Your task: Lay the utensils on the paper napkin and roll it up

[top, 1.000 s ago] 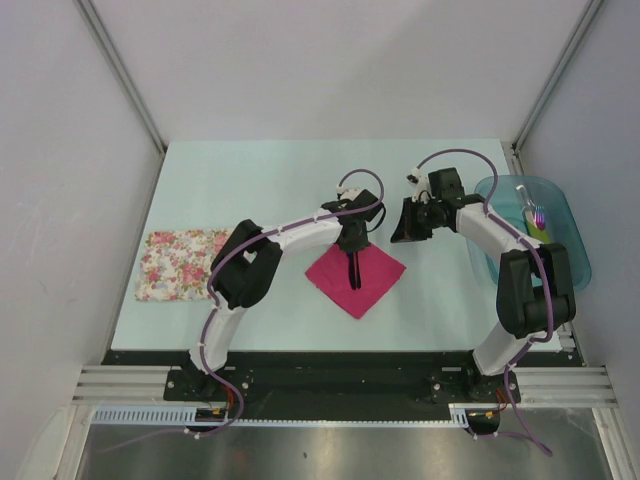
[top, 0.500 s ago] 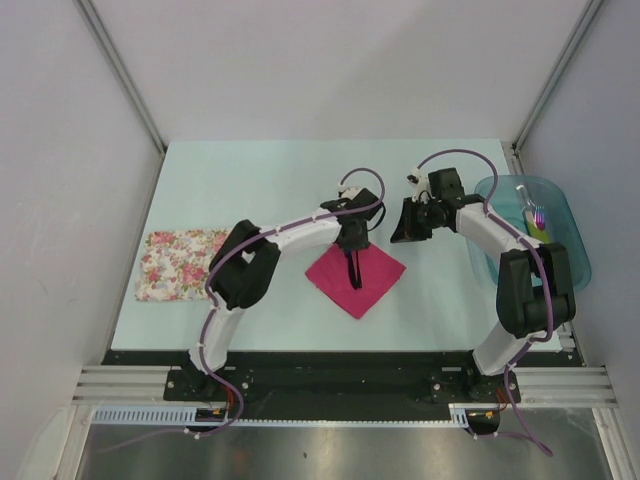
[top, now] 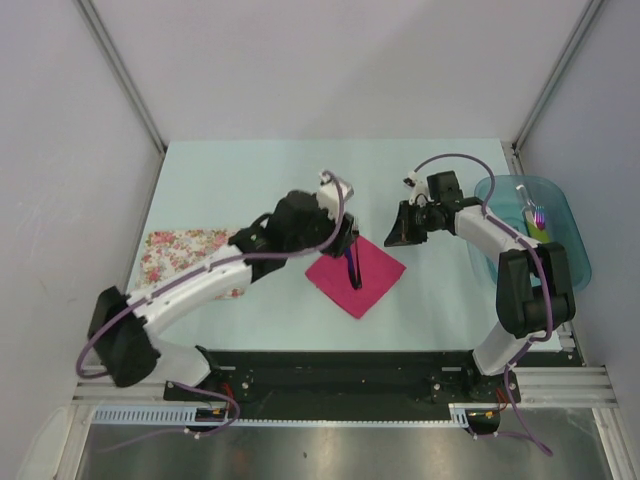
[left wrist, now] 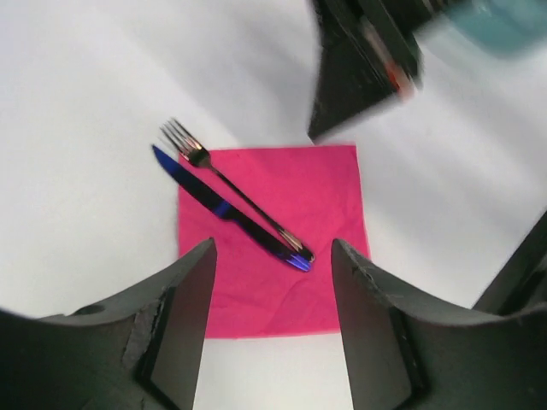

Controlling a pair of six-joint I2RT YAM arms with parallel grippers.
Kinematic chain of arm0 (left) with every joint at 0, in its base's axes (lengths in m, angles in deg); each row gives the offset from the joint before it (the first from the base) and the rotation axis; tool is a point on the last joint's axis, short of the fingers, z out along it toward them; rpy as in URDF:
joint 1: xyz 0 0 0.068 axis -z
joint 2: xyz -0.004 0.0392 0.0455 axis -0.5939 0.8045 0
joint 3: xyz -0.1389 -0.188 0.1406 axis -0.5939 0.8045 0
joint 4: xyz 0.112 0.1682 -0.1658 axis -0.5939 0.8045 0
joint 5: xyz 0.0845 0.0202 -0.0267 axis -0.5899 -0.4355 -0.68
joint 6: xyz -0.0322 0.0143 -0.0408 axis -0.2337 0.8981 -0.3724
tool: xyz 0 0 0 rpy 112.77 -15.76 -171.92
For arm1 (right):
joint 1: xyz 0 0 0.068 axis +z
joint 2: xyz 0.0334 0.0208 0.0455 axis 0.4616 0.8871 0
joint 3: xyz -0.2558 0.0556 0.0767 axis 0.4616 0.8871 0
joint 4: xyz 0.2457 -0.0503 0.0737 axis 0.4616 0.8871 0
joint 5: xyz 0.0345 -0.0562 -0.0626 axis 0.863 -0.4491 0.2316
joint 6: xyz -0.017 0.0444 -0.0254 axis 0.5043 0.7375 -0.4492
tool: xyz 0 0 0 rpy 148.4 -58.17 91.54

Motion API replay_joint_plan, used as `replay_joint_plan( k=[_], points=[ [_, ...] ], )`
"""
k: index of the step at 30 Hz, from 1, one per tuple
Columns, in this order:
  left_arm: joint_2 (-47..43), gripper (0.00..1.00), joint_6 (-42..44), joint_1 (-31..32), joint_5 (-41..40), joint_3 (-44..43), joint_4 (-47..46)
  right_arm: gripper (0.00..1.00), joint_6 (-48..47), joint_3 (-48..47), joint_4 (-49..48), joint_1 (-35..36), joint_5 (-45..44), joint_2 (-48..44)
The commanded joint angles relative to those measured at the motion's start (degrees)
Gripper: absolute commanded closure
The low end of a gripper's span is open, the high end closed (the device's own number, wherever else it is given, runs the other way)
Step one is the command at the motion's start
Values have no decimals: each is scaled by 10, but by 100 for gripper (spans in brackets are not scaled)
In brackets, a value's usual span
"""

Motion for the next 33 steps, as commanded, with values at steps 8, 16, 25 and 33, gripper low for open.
replay_joint_plan(
  k=[8,16,25,33],
  points=[
    [-112,41,442,211,33,322,-209,94,4,24,-9,-3,68,-12],
    [-2,46,504,253,12,340,-317,94,-4,21,5,-6,77,-11],
    [70,48,497,256,-14,324,-348,94,-8,17,12,-12,79,-5],
    [87,72,505,246,-58,332,-401,94,-10,22,13,-12,80,-5]
  ],
)
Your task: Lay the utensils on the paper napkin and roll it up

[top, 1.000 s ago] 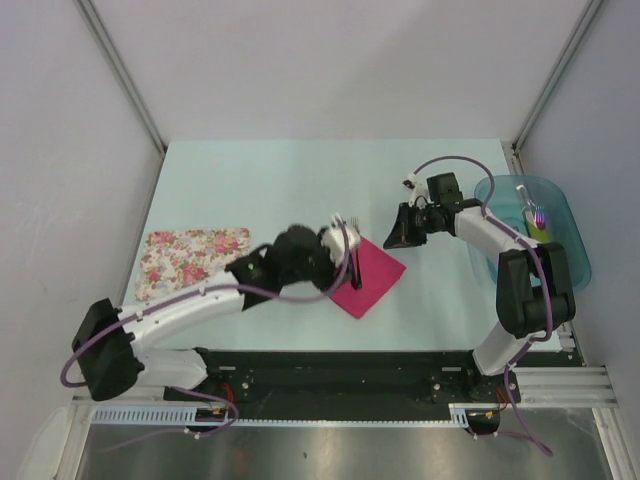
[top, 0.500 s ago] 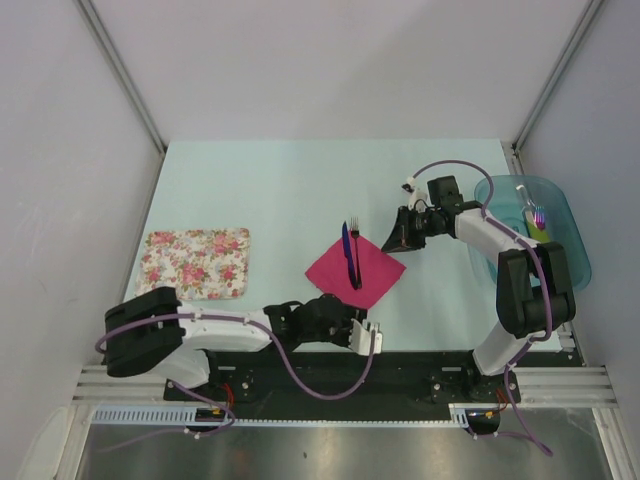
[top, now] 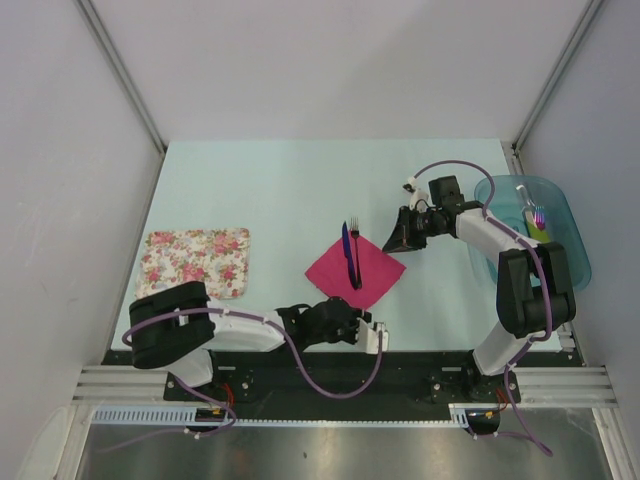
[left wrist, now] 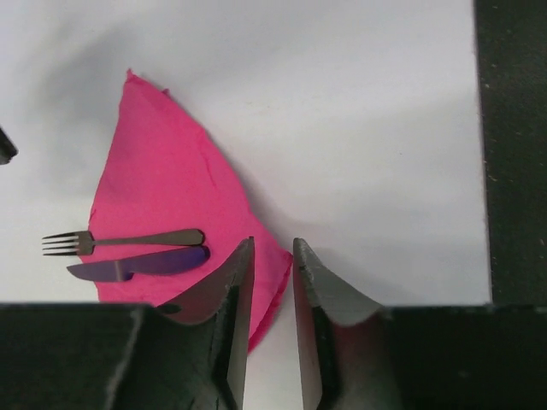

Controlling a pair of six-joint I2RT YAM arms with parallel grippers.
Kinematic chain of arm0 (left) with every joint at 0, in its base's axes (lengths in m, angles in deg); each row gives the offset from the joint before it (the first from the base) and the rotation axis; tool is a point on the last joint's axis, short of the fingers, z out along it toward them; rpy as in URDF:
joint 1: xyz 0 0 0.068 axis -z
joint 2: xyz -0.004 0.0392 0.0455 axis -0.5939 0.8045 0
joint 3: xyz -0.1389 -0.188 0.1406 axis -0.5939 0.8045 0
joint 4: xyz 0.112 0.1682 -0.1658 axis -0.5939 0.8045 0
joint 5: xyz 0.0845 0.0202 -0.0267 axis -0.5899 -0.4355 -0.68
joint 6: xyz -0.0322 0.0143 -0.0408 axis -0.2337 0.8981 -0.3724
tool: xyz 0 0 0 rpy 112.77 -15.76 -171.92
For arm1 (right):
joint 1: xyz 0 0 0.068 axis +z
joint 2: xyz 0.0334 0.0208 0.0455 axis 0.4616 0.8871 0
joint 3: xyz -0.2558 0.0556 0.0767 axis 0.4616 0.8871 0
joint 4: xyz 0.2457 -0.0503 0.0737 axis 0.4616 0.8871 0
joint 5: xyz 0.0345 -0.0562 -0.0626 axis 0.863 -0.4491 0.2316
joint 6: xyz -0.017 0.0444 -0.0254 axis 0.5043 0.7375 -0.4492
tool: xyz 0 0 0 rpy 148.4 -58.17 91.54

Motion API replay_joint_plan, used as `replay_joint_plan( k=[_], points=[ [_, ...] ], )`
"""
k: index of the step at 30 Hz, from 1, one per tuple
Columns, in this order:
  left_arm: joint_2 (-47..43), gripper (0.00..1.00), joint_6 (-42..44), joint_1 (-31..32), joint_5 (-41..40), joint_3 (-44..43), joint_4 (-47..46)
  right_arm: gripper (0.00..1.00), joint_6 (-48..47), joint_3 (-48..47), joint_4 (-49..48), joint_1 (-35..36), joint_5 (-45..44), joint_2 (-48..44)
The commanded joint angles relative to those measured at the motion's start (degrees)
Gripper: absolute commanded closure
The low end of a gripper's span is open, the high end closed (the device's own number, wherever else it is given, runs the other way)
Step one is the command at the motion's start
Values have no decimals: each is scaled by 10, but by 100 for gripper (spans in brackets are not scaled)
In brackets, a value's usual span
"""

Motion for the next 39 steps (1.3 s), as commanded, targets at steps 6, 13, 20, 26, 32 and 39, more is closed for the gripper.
replay_joint_plan(
  k=[6,13,20,26,32,39],
  points=[
    [8,100,-10,-26,-13,-28,-45,94,-13,-4,9,-3,15,1],
    [-15,100,-28,-66,38,-64,11,94,-18,-4,15,-3,19,3],
    [2,100,-35,-119,93,-112,51,93,-16,-2,16,-3,28,7],
    [41,100,-41,-155,107,-150,60,94,-12,6,20,-3,40,5],
    [70,100,-52,-177,105,-167,38,93,-6,36,26,2,67,3],
    [103,100,-57,-190,99,-188,45,93,-6,55,29,24,91,14]
  ],
)
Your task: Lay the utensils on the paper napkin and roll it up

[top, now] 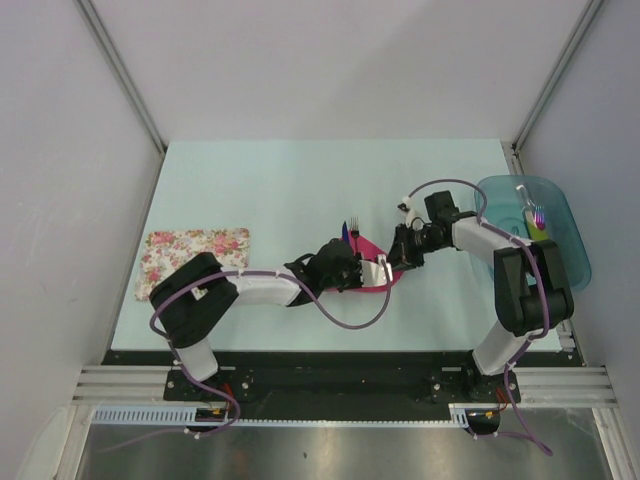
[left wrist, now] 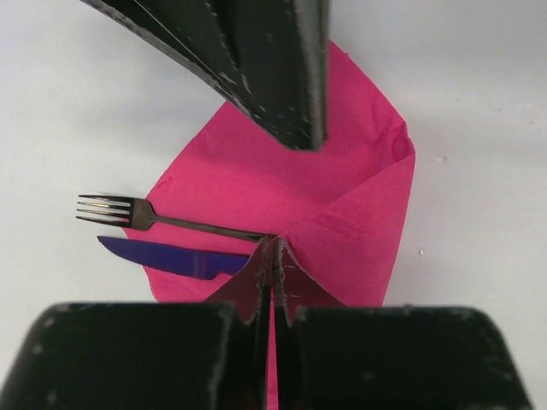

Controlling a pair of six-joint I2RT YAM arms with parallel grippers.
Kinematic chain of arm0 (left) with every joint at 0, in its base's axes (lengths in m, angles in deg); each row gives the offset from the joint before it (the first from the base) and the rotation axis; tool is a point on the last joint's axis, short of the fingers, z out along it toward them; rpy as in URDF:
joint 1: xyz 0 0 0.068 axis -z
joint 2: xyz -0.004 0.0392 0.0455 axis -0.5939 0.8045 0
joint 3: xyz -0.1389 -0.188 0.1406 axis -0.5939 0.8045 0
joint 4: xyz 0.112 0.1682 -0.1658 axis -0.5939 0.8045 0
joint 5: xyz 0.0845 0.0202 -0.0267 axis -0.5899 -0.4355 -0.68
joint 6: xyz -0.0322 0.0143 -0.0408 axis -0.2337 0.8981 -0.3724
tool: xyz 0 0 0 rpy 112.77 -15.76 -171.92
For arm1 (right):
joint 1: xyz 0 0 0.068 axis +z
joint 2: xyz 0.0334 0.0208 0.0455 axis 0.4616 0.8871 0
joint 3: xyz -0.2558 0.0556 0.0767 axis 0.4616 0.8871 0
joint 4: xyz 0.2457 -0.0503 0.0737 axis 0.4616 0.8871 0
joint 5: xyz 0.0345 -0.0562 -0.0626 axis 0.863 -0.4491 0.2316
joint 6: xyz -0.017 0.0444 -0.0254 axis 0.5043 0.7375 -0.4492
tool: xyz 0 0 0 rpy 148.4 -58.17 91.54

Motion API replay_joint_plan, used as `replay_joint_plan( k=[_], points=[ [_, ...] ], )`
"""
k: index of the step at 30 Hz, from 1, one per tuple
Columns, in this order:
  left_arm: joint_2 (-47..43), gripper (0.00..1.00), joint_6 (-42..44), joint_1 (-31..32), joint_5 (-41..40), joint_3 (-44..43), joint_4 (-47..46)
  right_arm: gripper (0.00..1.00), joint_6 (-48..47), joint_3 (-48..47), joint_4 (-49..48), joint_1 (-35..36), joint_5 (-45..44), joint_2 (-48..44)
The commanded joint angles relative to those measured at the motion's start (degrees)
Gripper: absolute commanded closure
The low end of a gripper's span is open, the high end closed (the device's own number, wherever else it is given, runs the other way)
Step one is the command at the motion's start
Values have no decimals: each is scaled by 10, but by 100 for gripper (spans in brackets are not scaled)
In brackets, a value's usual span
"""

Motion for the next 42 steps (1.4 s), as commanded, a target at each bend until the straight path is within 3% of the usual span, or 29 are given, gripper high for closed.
replay_joint_plan(
  k=[1,32,35,37,39,42],
  points=[
    [12,100,-16,-10,7,-29,-13,93,6,5,-2,19,36,8],
    [47,100,-51,-39,-21,-52,-9,94,39,-16,-46,67,-23,121],
    [12,90,-101,-60,-3,-57,16,94,41,-21,-47,65,-22,137],
    [-9,73,-131,-71,19,-57,37,94,43,-25,-46,65,-19,142],
    [-40,64,-184,-91,46,-66,75,94,45,-27,-45,65,-17,148],
    [-70,59,-279,-129,105,-82,133,94,46,-30,-46,66,-15,147]
  ],
)
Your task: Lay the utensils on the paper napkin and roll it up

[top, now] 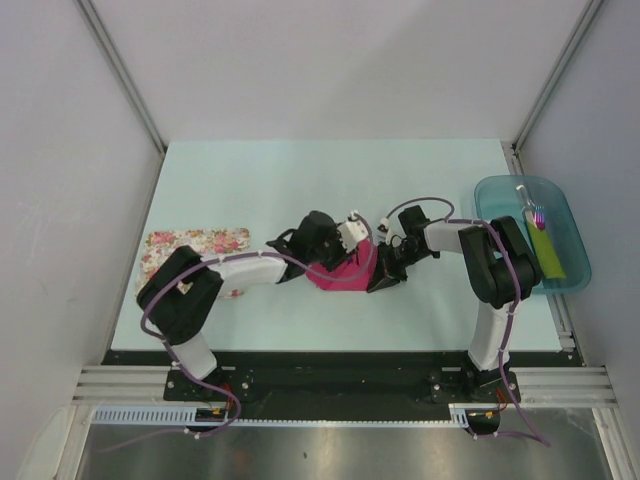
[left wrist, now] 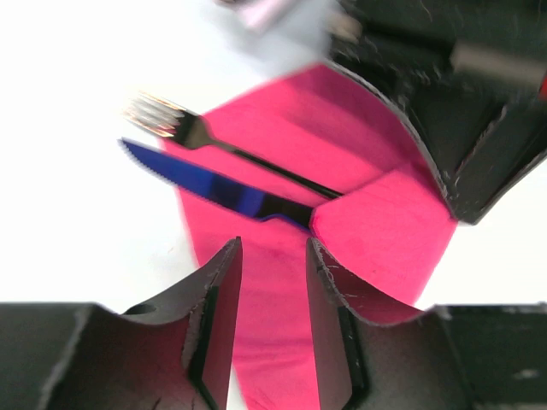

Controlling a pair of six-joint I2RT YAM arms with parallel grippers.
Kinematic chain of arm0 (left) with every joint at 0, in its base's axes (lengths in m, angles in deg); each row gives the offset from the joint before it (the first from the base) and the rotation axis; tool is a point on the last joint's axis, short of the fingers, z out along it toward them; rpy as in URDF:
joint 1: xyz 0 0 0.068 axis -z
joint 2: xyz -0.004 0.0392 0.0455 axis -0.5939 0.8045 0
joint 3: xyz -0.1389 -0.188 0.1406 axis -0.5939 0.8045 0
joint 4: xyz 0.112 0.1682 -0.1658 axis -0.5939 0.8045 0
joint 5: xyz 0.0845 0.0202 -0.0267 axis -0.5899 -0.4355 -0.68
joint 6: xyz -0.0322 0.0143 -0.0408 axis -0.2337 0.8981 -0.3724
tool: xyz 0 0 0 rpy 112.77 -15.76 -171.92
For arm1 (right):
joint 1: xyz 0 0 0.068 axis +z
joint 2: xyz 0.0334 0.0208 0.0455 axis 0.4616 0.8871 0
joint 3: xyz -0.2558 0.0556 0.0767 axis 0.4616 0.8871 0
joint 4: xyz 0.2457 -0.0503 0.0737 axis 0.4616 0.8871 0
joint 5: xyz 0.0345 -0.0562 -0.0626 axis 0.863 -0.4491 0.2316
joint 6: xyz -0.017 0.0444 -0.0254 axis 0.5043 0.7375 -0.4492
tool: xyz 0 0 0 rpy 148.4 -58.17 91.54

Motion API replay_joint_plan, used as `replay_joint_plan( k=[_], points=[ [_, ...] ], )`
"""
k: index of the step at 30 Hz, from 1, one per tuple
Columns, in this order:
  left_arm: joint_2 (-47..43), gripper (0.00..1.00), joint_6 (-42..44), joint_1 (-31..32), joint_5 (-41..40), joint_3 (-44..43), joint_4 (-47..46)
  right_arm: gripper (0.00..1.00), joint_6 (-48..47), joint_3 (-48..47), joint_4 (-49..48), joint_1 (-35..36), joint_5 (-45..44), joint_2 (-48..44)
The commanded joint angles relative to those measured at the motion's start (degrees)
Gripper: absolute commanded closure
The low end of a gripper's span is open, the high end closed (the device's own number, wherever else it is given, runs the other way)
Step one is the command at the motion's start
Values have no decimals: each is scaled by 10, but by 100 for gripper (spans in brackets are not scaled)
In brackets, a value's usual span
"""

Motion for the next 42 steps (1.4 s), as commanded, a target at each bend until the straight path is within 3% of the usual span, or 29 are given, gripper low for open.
replay_joint_plan(
  k=[1,7,12,19,28,36,42],
  points=[
    [-76,58,-188,-58,103,-45,77,94,4,-21,-4,-2,-1,7],
    [-102,59,-307,-89,309,-16,115,94,8,-18,-4,-2,-1,-1],
    [-92,63,-374,-81,379,10,67,94,11,-13,-7,-2,-1,-4],
    [-18,67,-438,-81,396,12,20,94,16,-11,-9,-4,-1,-4],
    [58,71,-447,-84,389,0,8,94,19,-8,-10,-11,6,-1],
    [113,75,-496,-138,414,11,-43,95,12,2,-10,-17,4,0],
    [141,76,-496,-141,419,17,-42,94,-4,4,2,-26,0,2]
  ],
)
